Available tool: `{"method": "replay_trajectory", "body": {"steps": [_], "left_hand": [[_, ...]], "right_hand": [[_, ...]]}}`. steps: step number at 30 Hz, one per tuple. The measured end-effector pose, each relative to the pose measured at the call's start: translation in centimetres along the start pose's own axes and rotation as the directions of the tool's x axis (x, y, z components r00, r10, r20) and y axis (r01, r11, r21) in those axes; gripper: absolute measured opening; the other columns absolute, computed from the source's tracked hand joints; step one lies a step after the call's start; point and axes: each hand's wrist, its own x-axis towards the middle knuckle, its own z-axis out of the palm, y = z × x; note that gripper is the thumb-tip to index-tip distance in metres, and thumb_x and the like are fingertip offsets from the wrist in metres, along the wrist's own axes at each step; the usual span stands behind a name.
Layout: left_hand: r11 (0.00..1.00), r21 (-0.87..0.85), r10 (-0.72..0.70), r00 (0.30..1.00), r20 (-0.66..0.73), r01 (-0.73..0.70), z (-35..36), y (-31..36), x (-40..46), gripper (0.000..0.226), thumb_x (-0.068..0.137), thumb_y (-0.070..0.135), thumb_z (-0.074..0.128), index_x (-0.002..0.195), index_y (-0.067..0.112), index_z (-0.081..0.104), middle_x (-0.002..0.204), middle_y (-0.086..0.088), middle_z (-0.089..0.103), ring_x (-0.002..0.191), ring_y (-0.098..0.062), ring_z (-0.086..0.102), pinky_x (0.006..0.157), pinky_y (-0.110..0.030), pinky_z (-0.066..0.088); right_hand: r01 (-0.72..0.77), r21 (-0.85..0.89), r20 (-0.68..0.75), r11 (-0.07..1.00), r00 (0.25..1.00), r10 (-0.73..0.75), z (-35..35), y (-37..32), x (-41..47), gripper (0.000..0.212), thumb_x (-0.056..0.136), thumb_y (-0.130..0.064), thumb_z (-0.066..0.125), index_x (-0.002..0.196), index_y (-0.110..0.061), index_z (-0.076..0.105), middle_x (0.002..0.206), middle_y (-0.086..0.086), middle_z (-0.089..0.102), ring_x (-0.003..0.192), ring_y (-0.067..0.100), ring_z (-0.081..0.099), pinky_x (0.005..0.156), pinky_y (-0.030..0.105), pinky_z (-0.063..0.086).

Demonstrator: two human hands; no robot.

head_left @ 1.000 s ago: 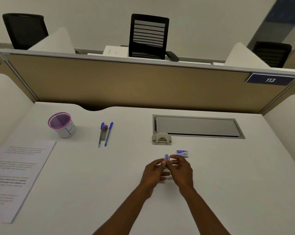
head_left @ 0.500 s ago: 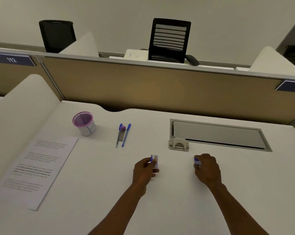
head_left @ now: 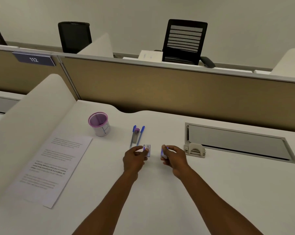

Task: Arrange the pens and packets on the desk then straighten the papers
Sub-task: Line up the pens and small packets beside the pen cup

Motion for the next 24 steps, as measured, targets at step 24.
{"method": "replay_trajectory", "body": {"steps": [24], "left_hand": [[0.843, 0.52, 0.252, 0.955, -0.155, -0.138, 3.3, 1.2, 6.4, 0.031, 0.089, 0.03, 0.07, 0.11, 0.007, 0.072, 0.102, -0.009, 0.074, 0.089, -0.021, 0.071, 0.072, -0.021, 0.048]], "right_hand": [[0.147, -0.622, -0.23, 0.769, 0.905, -0.359, 7.6, 0.8, 8.4, 0.03, 0.081, -0.028, 0.08, 0.104, -0.01, 0.073, 0.106, 0.008, 0.074, 0.094, 0.022, 0.069, 0.085, 0.036, 0.058]]}}
